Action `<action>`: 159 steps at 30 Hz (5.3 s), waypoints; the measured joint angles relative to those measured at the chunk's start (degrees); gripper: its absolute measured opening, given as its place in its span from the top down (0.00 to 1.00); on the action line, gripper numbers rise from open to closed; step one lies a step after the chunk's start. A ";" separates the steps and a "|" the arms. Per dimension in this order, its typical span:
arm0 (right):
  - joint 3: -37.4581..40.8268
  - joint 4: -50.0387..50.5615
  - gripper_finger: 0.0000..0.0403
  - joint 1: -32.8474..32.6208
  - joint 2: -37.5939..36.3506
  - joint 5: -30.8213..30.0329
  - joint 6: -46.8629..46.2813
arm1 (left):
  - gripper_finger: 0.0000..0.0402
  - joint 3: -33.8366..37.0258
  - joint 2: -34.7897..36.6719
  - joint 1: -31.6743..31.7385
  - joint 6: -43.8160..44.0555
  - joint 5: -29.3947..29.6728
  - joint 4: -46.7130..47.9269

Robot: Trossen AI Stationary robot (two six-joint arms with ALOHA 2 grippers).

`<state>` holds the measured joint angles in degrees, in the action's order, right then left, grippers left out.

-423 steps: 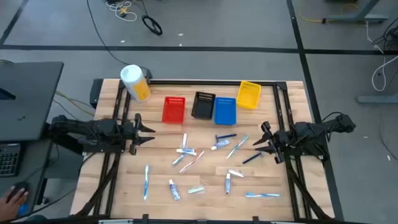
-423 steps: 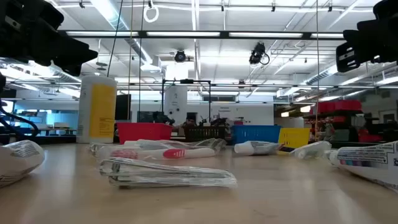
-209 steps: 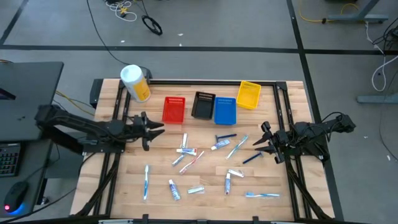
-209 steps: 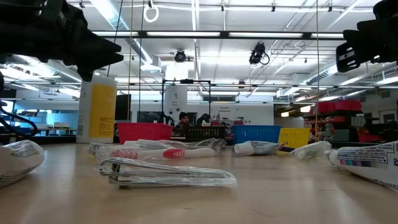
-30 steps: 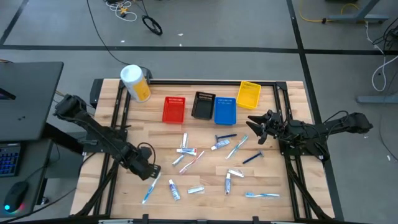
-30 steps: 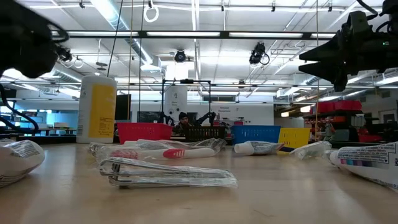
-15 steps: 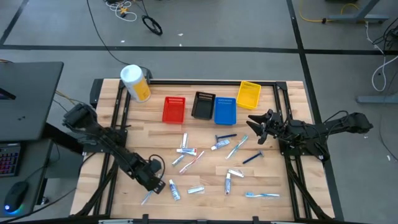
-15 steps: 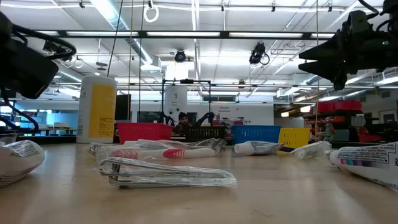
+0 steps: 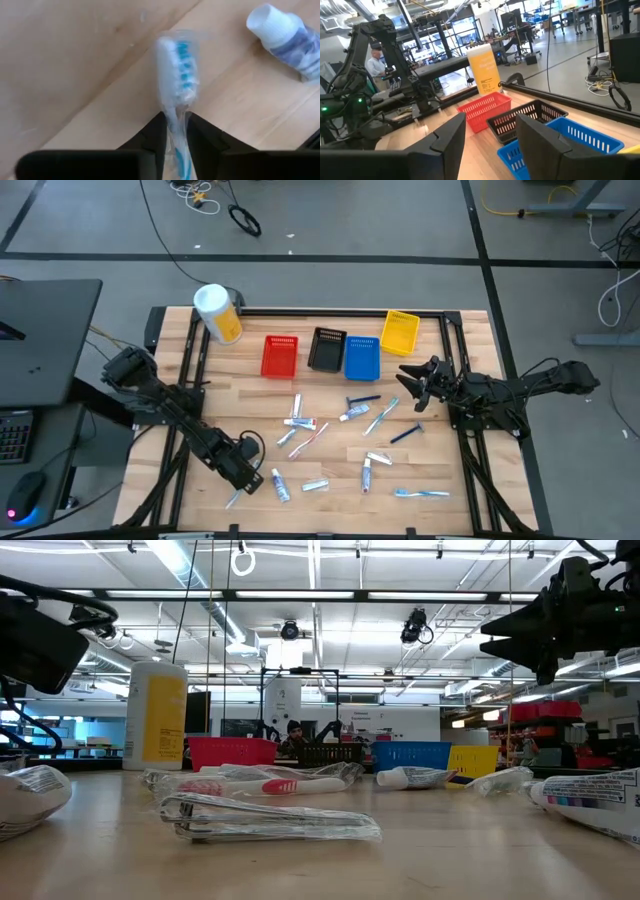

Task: Pick & Place Travel size toiletries
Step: Put the blue toothbrush into the red bin, then put the nail cutter into the black bin

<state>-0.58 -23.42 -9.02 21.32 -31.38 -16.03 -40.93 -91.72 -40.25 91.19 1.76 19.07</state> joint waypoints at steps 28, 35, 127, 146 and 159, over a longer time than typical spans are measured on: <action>0.00 0.44 0.55 0.00 0.00 -1.56 0.02 | 0.92 0.15 23.57 20.32 -32.19 36.96 6.24; 0.00 0.46 0.55 0.00 -0.02 0.62 4.35 | 0.93 0.13 25.46 35.92 -54.51 35.23 -3.56; 0.02 -15.98 0.47 15.13 18.52 13.51 17.94 | 0.68 -3.31 22.99 49.13 -64.09 4.00 -16.30; 0.02 -15.95 0.47 17.35 19.49 13.55 18.07 | 0.68 -12.61 18.42 41.32 -78.87 1.86 -7.05; 0.02 -15.63 0.47 17.35 20.25 13.63 18.43 | 0.61 -11.24 12.89 30.49 -66.79 6.83 -1.68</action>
<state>-0.56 -39.05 8.34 41.58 -17.74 2.39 -52.17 -78.83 -9.76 24.41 8.60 17.38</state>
